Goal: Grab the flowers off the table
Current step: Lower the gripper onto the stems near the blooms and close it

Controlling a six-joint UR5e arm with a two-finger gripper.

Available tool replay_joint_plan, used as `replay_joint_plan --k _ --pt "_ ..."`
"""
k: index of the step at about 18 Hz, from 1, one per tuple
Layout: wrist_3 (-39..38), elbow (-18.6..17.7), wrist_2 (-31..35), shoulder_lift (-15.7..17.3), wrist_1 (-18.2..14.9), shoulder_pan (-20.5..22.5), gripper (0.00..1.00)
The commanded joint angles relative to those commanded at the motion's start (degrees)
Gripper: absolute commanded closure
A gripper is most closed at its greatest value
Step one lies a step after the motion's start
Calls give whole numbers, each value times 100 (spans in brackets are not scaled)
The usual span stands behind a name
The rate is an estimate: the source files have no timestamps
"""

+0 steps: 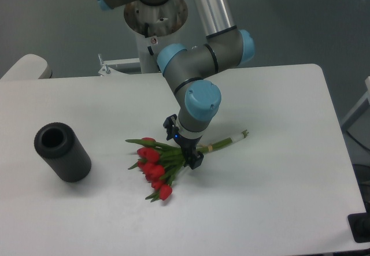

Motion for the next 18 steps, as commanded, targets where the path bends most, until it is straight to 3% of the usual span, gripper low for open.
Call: replay_joint_plan --k 6,10,12,18 --pt "-168 -106 0 -53 282 -45 0" --pt "-142 -97 0 -53 326 -36 38" --pt "-150 -97 0 -53 335 -27 50" --pt "-98 -79 0 -44 335 -18 61"
